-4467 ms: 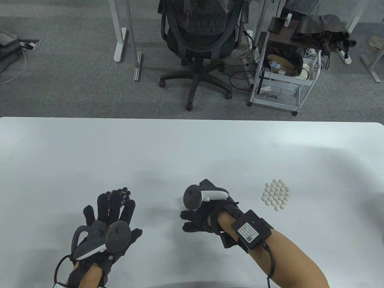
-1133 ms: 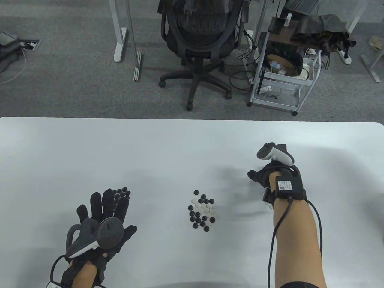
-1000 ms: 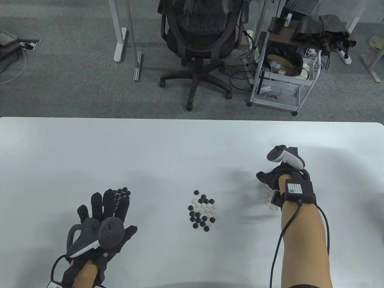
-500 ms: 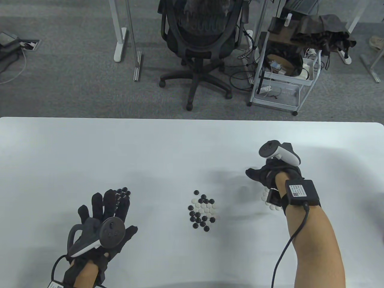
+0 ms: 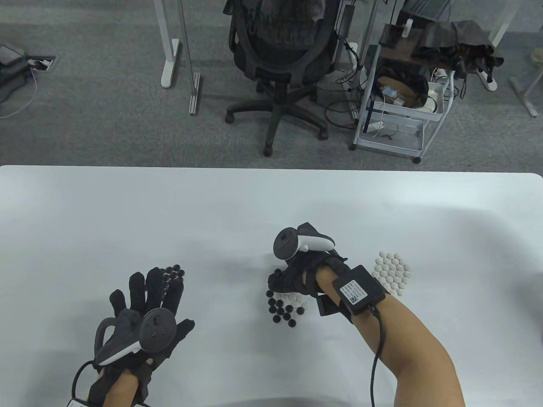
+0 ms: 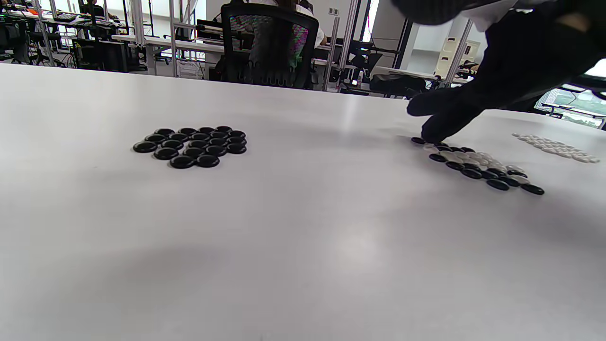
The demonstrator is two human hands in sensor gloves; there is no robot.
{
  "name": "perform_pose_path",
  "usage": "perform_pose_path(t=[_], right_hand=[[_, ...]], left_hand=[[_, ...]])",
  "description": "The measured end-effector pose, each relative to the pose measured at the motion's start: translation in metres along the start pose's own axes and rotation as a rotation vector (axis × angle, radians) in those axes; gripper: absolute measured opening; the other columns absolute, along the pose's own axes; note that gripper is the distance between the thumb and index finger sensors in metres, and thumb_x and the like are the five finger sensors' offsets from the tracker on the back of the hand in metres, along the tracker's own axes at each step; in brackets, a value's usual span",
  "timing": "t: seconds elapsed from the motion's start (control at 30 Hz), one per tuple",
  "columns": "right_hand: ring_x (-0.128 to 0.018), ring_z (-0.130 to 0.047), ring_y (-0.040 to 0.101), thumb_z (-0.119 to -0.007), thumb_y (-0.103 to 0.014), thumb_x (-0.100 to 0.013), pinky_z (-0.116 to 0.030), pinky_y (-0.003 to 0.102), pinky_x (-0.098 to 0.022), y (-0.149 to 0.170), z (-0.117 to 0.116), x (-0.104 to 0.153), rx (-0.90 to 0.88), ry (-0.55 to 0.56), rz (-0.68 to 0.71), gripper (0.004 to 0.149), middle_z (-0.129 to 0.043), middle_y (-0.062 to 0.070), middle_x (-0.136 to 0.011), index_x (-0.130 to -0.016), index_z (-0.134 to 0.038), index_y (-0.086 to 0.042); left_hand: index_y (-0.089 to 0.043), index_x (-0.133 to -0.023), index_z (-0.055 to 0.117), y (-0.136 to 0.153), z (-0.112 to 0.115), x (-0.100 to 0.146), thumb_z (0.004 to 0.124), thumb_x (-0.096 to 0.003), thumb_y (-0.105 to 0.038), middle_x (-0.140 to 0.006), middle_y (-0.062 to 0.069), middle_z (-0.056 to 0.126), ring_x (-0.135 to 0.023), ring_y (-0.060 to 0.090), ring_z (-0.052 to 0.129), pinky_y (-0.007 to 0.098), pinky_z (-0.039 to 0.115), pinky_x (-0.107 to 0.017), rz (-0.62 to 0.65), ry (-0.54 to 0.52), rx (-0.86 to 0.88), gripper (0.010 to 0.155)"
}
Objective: Go stone sorting task
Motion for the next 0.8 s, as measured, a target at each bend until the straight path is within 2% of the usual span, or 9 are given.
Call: perform_pose_path(t=[0.13,0.27,0.4,0.47,0.57,0.67,0.8], right_hand=[[-0.085,0.018,0.054,-0.051,-0.051,-0.055,-0.001,0.081,-0.053,-0.005,0.003,-0.014,0.018,-0.001,-0.032,0.062,0.011,0.022,-0.105,-0.112,-0.049,-0.026],[-0.085,0.018,0.054,-0.051,-0.051,-0.055,0.000,0.081,-0.053,-0.010,0.014,-0.029,-0.049,0.026,-0.026,0.063,0.012,0.022,-0.104,-0.112,-0.044,-0.026],[-0.084,0.020,0.053,-0.050,-0.051,-0.055,0.001,0.080,-0.053,-0.002,0.030,-0.040,-0.077,0.042,-0.081,0.063,0.016,0.021,-0.102,-0.112,-0.038,-0.029],[-0.084,0.020,0.053,-0.050,-0.052,-0.054,0.001,0.080,-0.053,0.010,0.038,-0.040,-0.117,0.061,-0.124,0.063,0.016,0.021,-0.102,-0.112,-0.039,-0.028],[-0.085,0.019,0.053,-0.049,-0.052,-0.054,0.000,0.080,-0.053,0.044,0.047,-0.030,-0.176,0.080,-0.210,0.062,0.015,0.021,-0.103,-0.111,-0.042,-0.029],[-0.085,0.018,0.054,-0.049,-0.052,-0.054,-0.001,0.081,-0.053,0.084,0.048,-0.008,-0.203,0.087,-0.307,0.061,0.012,0.022,-0.105,-0.110,-0.047,-0.028],[-0.086,0.016,0.054,-0.050,-0.052,-0.054,-0.002,0.081,-0.054,0.128,0.038,0.023,-0.212,0.063,-0.396,0.061,0.008,0.023,-0.107,-0.110,-0.051,-0.026]], left_hand=[[-0.011,-0.119,0.015,0.001,-0.001,0.001,0.049,-0.0633,-0.052,-0.115,0.038,-0.010,-0.093,0.062,-0.013,0.085,0.002,-0.055,0.002,-0.005,0.003,0.077],[-0.011,-0.119,0.015,0.001,0.000,0.001,0.049,-0.0633,-0.052,-0.115,0.038,-0.010,-0.093,0.062,-0.013,0.085,0.002,-0.055,0.002,-0.005,0.004,0.077],[-0.011,-0.119,0.015,0.001,0.000,0.001,0.049,-0.0632,-0.052,-0.115,0.038,-0.010,-0.093,0.062,-0.013,0.085,0.002,-0.055,-0.002,0.000,0.007,0.077],[-0.011,-0.119,0.015,0.001,0.000,0.001,0.049,-0.0633,-0.052,-0.115,0.038,-0.010,-0.093,0.062,-0.013,0.085,0.002,-0.055,-0.003,0.001,0.007,0.077],[-0.011,-0.119,0.015,0.002,-0.001,0.001,0.049,-0.0633,-0.052,-0.115,0.038,-0.010,-0.093,0.062,-0.013,0.085,0.002,-0.055,-0.004,-0.004,0.010,0.077],[-0.011,-0.119,0.015,0.003,-0.001,0.002,0.049,-0.0633,-0.052,-0.115,0.038,-0.010,-0.093,0.062,-0.013,0.085,0.002,-0.055,-0.003,-0.007,0.014,0.077],[-0.011,-0.119,0.015,0.002,-0.001,0.001,0.049,-0.0633,-0.052,-0.115,0.038,-0.010,-0.093,0.062,-0.013,0.085,0.002,-0.055,0.001,-0.002,0.010,0.077]])
Point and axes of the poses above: the tracker on the back of each hand, its own y axis roughly to the little-finger side, its own x axis roughly from the fingertips to the wrist, z = x × y, the point moved 2 cm from there along -x, roughly from the wrist to the fingertips
